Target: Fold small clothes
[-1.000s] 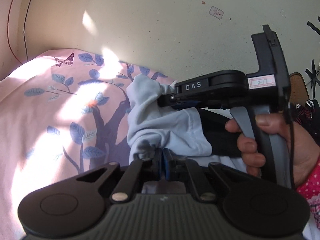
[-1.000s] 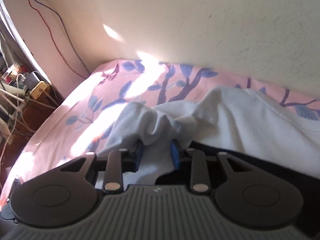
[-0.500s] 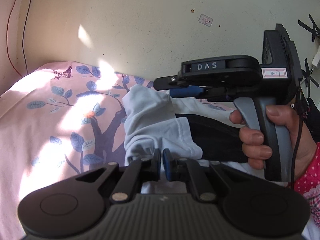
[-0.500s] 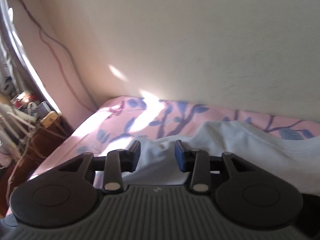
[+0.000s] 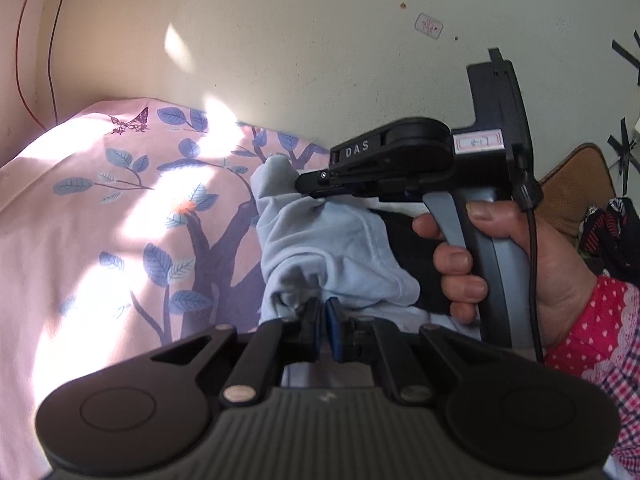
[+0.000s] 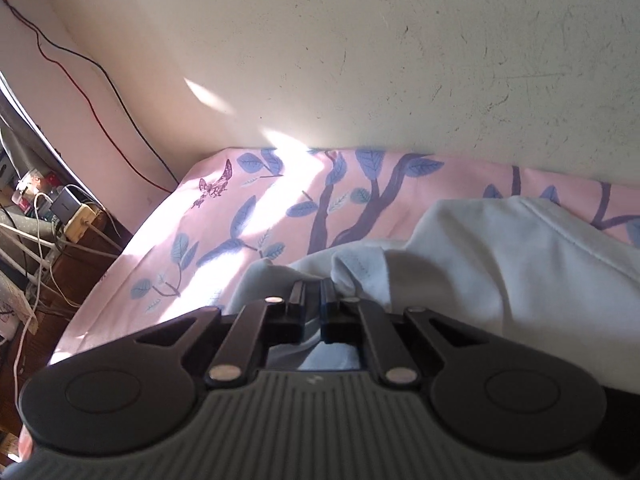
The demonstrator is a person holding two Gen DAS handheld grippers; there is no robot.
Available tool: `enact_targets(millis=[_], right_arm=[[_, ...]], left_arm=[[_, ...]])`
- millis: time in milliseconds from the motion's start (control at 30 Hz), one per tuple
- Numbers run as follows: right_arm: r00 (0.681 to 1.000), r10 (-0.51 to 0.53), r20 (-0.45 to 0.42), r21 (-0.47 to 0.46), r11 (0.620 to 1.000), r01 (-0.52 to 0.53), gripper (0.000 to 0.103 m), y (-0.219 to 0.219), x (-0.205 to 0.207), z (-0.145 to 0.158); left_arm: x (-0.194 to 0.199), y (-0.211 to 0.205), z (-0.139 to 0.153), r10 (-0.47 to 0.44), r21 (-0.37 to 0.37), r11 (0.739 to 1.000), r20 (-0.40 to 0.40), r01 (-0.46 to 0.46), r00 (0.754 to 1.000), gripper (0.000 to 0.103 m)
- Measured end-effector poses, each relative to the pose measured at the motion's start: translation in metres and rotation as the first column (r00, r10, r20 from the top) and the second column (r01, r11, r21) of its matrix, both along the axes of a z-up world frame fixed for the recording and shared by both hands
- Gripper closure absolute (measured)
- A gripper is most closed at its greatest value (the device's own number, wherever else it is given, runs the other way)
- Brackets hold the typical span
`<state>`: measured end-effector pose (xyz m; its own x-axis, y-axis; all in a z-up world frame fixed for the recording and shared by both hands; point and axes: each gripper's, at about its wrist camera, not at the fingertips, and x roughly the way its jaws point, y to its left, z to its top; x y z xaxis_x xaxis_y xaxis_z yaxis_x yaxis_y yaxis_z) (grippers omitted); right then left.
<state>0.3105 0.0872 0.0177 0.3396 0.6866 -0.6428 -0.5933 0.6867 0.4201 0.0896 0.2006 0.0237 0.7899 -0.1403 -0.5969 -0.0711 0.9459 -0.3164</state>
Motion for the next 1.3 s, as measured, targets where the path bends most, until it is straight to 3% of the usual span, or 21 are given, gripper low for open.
enact_targets(millis=[133, 267, 333, 467, 500, 700, 833, 967, 1033, 1300], right_arm=[[0.993, -0.03, 0.113, 0.045, 0.999, 0.025, 0.068, -0.04, -0.027, 0.027], [0.992, -0.046, 0.12, 0.066, 0.997, 0.038, 0.068, -0.091, -0.058, 0.038], [0.991, -0.049, 0.127, 0.018, 0.999, 0.047, 0.068, -0.111, -0.075, 0.036], [0.979, -0.157, 0.128, -0.095, 0.981, 0.17, 0.07, -0.154, -0.087, 0.019], [0.971, -0.193, 0.145, -0.095, 0.974, 0.207, 0.074, -0.168, -0.089, 0.016], [0.934, -0.321, 0.157, -0.051, 0.942, 0.332, 0.07, -0.229, -0.11, 0.03], [0.911, -0.362, 0.2, -0.023, 0.927, 0.374, 0.065, -0.248, -0.126, 0.037], [0.894, -0.425, 0.145, -0.045, 0.899, 0.435, 0.061, -0.257, -0.119, 0.018], [0.885, -0.443, 0.146, 0.002, 0.894, 0.447, 0.06, -0.263, -0.122, 0.009], [0.878, -0.459, 0.137, 0.038, 0.888, 0.458, 0.057, -0.267, -0.127, 0.01]], left_arm=[[-0.007, 0.008, 0.009, 0.011, -0.067, 0.998, 0.081, -0.006, 0.997, 0.092], [0.001, 0.008, 0.003, 0.011, -0.077, 0.997, 0.032, -0.008, 0.999, 0.092], [0.005, 0.005, -0.003, 0.014, -0.041, 0.999, 0.002, -0.013, 1.0, 0.092], [0.008, 0.0, -0.009, 0.001, 0.003, 1.0, -0.024, -0.001, 1.0, 0.093], [0.008, 0.0, -0.009, -0.001, 0.011, 1.0, -0.022, 0.001, 1.0, 0.093], [0.007, -0.004, -0.009, -0.011, 0.031, 0.999, -0.012, 0.011, 1.0, 0.087], [0.005, -0.011, -0.008, -0.025, 0.068, 0.997, -0.004, 0.025, 1.0, 0.083], [0.005, -0.015, -0.008, -0.029, 0.096, 0.995, -0.002, 0.029, 1.0, 0.081], [0.005, -0.015, -0.009, -0.029, 0.098, 0.995, -0.001, 0.029, 1.0, 0.081], [0.004, -0.019, -0.008, -0.041, 0.12, 0.992, 0.004, 0.04, 0.999, 0.074]])
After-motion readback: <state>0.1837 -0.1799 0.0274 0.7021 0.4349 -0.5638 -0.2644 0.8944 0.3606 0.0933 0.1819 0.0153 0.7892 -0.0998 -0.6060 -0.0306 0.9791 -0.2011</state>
